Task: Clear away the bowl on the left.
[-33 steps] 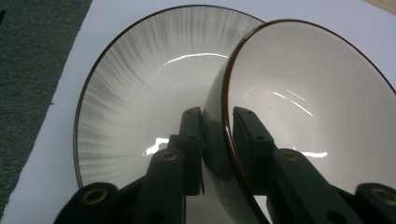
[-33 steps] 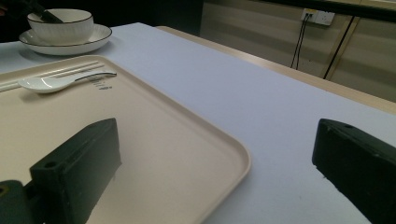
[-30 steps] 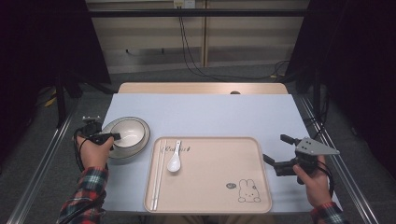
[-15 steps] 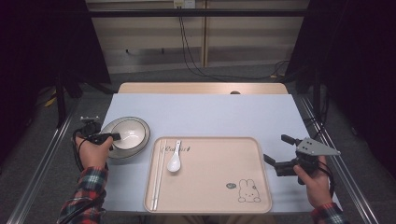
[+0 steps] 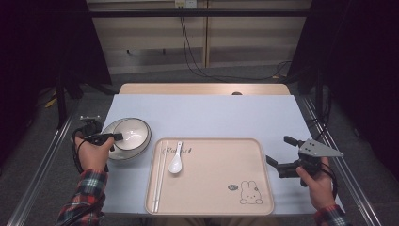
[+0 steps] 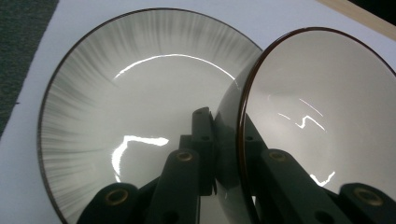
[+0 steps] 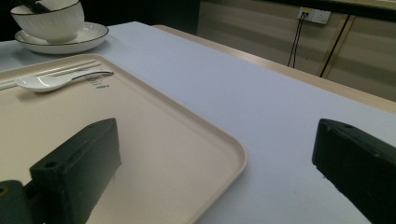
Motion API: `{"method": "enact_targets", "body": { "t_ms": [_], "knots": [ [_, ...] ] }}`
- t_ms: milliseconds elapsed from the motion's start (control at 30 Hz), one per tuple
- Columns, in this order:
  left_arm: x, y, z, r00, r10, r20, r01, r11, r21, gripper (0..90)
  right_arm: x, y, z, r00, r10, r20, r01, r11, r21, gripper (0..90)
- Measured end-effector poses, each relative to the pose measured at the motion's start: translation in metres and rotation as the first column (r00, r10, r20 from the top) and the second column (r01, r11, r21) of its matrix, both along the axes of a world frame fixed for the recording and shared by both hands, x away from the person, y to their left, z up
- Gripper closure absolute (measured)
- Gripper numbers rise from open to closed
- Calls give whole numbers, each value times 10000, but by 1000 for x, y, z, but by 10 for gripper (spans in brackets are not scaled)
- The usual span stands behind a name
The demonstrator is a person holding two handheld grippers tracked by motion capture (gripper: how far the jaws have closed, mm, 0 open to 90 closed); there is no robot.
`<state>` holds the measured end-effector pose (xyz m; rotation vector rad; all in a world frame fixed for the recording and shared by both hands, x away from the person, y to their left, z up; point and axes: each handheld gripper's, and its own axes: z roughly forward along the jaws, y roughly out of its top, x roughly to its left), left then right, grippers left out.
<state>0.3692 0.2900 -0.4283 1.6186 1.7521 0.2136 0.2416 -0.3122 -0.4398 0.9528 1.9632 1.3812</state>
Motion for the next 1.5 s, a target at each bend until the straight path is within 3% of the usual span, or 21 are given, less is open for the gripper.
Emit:
{"method": "enact_targets", "body": {
  "t_ms": [400, 467, 533, 700, 833, 1033, 1100, 1167, 1233, 1267, 1333, 1367, 1400, 1467, 1500],
  "knots": [
    [-3, -22, 10, 9959, -891, -153, 883, 9950, -458, 827, -2, -1, 1, 10000, -32, -11, 32, 10000, -15, 4],
    [-4, -26, 11, 9936, -1100, -263, 1083, 9924, -591, 827, -2, -1, 1, 10000, -85, -45, 85, 10000, -15, 4],
    [-4, -30, 14, 9895, -1402, -360, 1385, 9893, -450, 827, -3, -1, 1, 10000, -77, -34, 77, 10000, -29, 4],
    [-5, -40, 19, 9853, -1668, -357, 1644, 9844, -628, 828, -4, -2, 1, 9999, -130, 6, 130, 9999, 1, 4],
    [-7, -46, 24, 9768, -2095, -437, 2056, 9754, -791, 827, -3, -1, 1, 10000, -96, 18, 96, 9999, 30, 4],
    [-9, -57, 28, 9640, -2627, -412, 2601, 9638, -590, 828, -2, -1, 0, 10000, -56, -29, 56, 10000, 23, 4],
    [-10, -61, 29, 9622, -2695, -391, 2668, 9616, -639, 828, -2, 0, 0, 10000, -92, -10, 92, 9999, 78, 4],
    [-12, -65, 29, 9560, -2903, -420, 2872, 9555, -670, 828, -1, 0, 0, 10000, -53, -11, 53, 10000, 79, 4],
    [-13, -70, 29, 9571, -2873, -376, 2841, 9560, -734, 828, 0, 0, 0, 9999, -124, -24, 124, 9999, 92, 4],
    [-13, -71, 29, 9517, -3040, -427, 3007, 9512, -692, 827, 1, 0, 0, 10000, -28, -29, 28, 10000, 89, 4],
    [-15, -75, 29, 9508, -3072, -401, 3034, 9495, -796, 828, 1, 1, -1, 10000, 13, -82, -12, 10000, 90, 4],
    [-15, -75, 30, 9444, -3263, -404, 3227, 9435, -751, 827, 2, 1, -1, 10000, 22, -59, -22, 9999, 101, 4],
    [-17, -79, 30, 9473, -3173, -445, 3125, 9457, -891, 828, 2, 1, -1, 10000, 16, -47, -16, 9999, 101, 4],
    [-17, -78, 31, 9364, -3484, -421, 3451, 9360, -696, 827, 3, 1, 0, 10000, -17, -26, 18, 9999, 134, 4],
    [-18, -80, 32, 9415, -3346, -411, 3312, 9408, -723, 827, 3, 1, 0, 10000, 8, -27, -7, 9999, 166, 4]
  ]
}}
